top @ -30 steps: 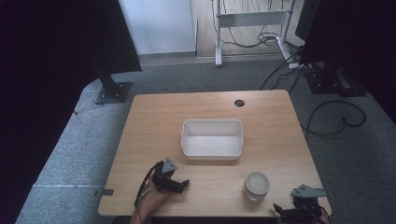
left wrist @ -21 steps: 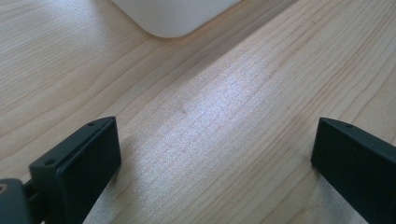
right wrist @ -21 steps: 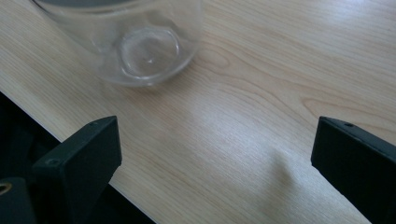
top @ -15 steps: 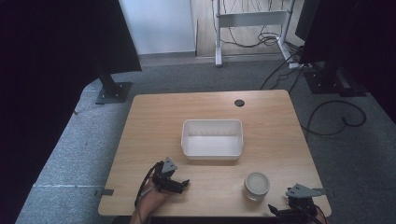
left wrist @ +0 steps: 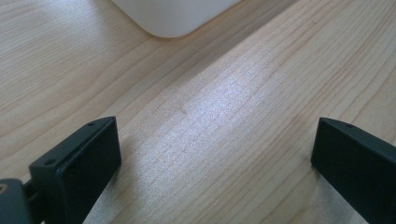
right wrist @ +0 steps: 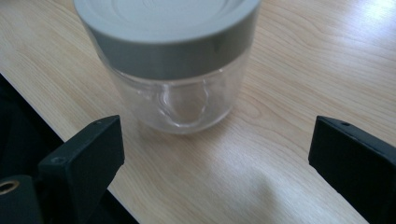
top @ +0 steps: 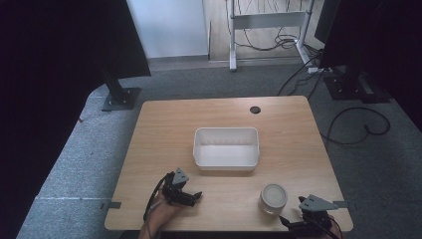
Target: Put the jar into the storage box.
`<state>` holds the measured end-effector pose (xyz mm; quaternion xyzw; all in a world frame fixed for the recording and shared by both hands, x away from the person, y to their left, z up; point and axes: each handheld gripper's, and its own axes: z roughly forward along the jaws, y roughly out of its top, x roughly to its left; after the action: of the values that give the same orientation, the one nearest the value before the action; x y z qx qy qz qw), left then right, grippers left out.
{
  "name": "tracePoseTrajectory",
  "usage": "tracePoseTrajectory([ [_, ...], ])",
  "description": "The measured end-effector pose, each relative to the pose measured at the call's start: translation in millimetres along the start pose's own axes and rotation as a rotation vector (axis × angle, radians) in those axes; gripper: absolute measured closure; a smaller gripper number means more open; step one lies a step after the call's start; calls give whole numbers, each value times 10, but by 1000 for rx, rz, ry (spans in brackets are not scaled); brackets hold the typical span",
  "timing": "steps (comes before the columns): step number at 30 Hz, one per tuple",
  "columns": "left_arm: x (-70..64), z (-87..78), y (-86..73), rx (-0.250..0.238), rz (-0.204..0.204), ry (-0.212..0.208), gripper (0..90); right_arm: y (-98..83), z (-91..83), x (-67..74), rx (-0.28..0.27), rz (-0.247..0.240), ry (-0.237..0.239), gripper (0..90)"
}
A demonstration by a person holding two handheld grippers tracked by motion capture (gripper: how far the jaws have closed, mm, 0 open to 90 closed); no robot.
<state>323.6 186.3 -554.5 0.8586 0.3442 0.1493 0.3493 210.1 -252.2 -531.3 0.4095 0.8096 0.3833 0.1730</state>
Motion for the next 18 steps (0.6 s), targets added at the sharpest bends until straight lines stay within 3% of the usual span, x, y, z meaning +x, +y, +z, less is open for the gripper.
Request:
tracePoseTrajectory([
  [18,2,1,2,0,-2,2,14,131,177,84,-45,-16,37,32],
])
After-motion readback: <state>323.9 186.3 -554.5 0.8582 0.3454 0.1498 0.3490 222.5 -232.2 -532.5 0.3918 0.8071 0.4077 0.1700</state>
